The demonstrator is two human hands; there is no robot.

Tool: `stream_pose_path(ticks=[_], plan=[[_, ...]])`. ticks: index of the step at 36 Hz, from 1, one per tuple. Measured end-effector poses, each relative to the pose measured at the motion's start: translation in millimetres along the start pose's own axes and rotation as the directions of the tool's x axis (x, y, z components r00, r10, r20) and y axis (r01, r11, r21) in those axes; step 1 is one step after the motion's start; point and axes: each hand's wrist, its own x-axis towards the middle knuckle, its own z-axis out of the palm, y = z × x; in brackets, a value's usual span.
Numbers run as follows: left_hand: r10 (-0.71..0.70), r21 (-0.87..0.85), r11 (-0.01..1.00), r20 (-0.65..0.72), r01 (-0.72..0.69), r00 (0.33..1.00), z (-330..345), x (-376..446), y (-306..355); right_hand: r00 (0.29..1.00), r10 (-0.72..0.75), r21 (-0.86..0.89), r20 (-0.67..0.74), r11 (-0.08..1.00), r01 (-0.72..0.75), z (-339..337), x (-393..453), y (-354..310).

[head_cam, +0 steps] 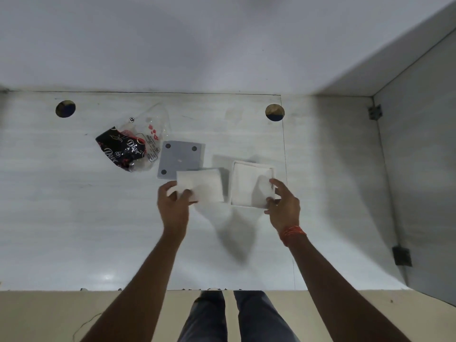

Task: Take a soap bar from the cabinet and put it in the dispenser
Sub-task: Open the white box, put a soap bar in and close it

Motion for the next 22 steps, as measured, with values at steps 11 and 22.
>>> stream_pose_path(ticks=[11, 22], plan=[[-0.021, -0.054, 0.998, 0.223, 0.034, 0.975, 17.0, -35.4, 20.6, 0.969, -0.244, -0.291, 0.038, 0.925, 0.245, 12.6, -18.1, -13.6], [-0.105, 0.486, 0.869, 0.354, -0.088, 0.929, 47.7, -34.6, -9.2, 0.992, 0.069, 0.102, -0.108, 0.993, -0.058, 11.4, -10.1, -34.1]])
